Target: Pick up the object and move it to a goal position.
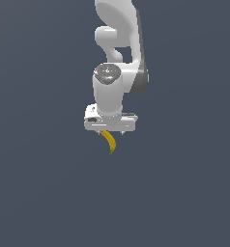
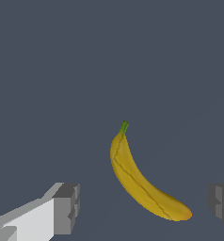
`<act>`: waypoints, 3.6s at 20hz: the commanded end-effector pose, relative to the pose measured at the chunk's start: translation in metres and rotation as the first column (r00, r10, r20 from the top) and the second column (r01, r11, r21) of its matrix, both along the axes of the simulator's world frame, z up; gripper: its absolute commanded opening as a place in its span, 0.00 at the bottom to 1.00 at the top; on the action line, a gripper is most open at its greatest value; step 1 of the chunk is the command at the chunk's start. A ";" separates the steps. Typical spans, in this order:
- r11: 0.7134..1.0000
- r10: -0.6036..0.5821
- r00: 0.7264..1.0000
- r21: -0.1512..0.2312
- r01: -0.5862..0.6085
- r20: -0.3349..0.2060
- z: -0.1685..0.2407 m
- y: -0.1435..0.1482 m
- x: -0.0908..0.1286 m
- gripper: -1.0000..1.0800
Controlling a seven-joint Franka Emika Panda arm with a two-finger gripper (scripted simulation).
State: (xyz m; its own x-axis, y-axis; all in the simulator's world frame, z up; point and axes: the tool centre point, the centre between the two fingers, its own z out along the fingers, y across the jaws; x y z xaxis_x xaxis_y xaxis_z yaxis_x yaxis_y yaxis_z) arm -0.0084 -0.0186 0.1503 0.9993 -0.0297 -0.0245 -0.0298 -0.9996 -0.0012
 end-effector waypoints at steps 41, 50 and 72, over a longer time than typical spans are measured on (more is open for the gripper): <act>0.866 0.500 0.866 -0.004 -0.500 0.018 -0.069 -0.029 -0.047 0.96; 0.821 0.571 0.820 -0.002 -0.571 0.024 -0.081 -0.031 -0.056 0.96; 0.819 0.574 0.819 -0.002 -0.574 0.024 -0.132 -0.031 -0.057 0.00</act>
State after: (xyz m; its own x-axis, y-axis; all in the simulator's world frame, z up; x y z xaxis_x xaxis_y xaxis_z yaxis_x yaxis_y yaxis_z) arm -0.0658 -0.0485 0.0195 0.8347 0.5507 -0.0006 0.5507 -0.8347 -0.0013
